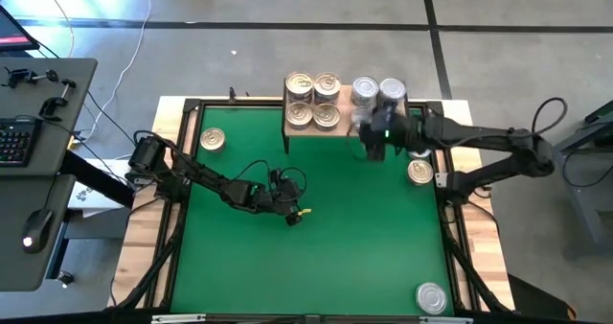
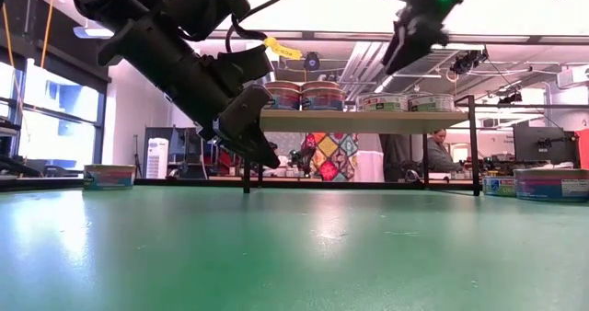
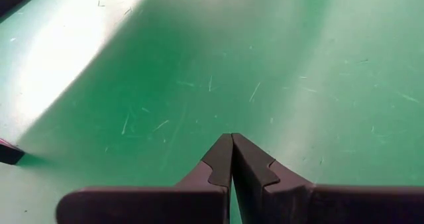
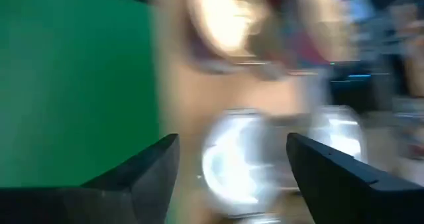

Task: Stack canned seafood by type on shelf
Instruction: Stack the blue pink tuna can on top of the blue pink tuna can on the shelf

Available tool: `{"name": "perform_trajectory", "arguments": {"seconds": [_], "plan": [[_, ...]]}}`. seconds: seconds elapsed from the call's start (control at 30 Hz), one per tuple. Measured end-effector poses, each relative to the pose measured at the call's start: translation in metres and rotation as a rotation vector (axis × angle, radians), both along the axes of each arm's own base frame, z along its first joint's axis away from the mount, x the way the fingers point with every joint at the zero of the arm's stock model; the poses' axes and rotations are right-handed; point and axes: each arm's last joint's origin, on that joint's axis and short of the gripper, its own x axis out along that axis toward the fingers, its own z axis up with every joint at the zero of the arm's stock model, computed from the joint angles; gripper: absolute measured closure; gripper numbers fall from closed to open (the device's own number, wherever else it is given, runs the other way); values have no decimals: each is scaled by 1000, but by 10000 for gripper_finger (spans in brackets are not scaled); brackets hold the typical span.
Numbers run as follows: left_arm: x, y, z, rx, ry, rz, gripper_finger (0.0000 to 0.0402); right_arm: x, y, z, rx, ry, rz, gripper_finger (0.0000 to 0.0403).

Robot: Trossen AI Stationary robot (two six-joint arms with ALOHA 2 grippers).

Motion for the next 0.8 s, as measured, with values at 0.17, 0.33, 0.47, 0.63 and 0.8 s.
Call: {"name": "perform_trajectory", "arguments": {"seconds": [0.17, 0.33, 0.47, 0.63, 0.8], "plan": [[0, 0, 0, 0, 0, 0, 401, -13, 55, -20, 363, 103, 49, 148], [0, 0, 0, 1, -1, -1, 401, -42, 89, -54, 553, 315, -88, 166], [0, 0, 0, 6, 1, -6, 401, -68, 90, -85, 476, 427, -358, 206], [0, 0, 0, 12, 4, -12, 401, -88, 74, -116, 392, 414, -658, 285], [1, 0, 1, 17, 1, -18, 401, -81, 62, -113, 315, 316, -767, 365]]}}
